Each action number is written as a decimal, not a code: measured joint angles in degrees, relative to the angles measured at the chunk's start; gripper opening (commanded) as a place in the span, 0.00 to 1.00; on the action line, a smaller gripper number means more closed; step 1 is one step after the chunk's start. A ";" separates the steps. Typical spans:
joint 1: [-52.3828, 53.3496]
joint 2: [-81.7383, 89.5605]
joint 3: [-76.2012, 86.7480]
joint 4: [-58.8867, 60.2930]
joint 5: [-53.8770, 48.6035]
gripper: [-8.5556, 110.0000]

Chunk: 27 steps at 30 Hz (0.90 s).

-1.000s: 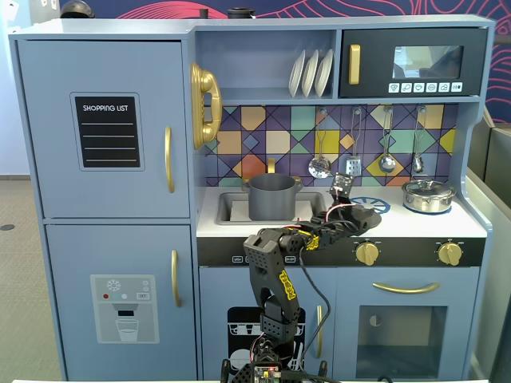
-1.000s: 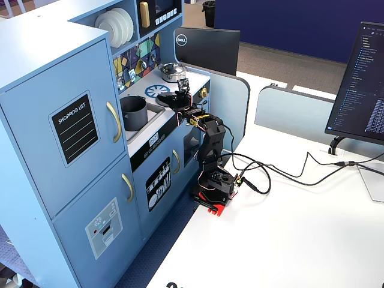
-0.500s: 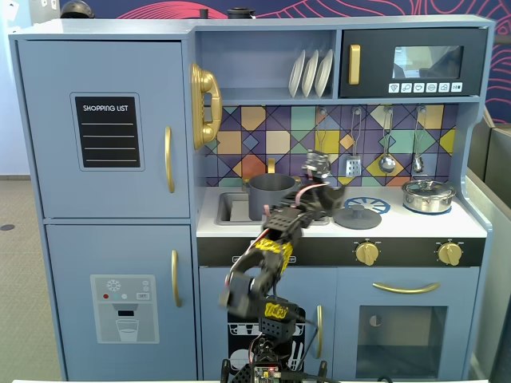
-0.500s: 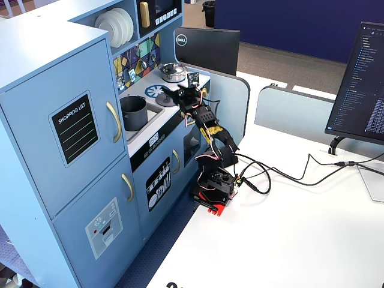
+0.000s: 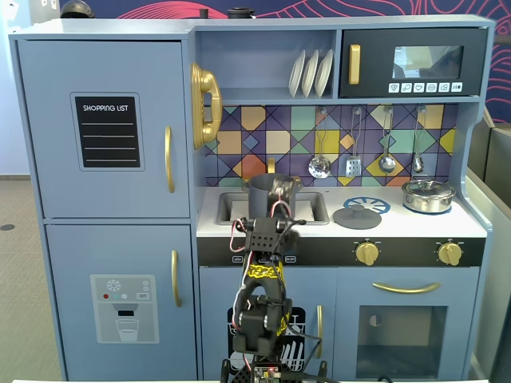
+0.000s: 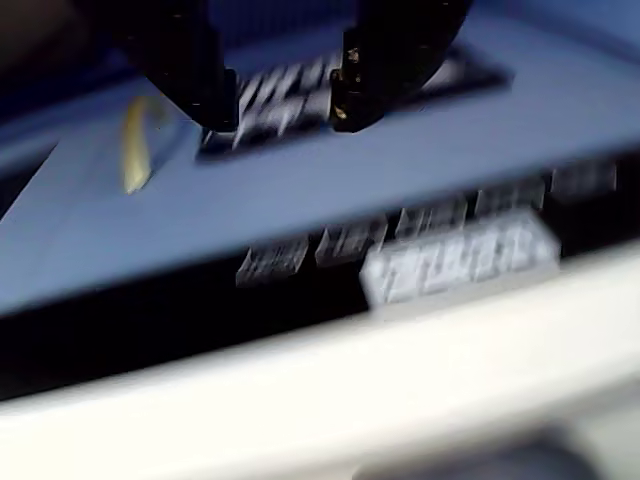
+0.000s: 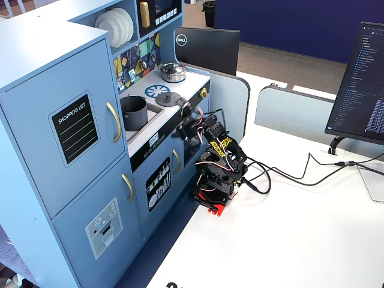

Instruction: Take off the lid from the gray recipient and place it on the counter

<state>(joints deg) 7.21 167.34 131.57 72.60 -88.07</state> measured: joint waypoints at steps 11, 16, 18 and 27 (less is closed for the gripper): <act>-10.20 9.49 34.10 -10.63 0.53 0.07; -10.72 12.48 40.17 -6.15 2.29 0.07; -11.25 13.80 40.34 -1.67 2.20 0.07; -10.37 14.94 40.34 4.66 1.76 0.09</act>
<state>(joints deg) -3.16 182.29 171.91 77.26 -86.31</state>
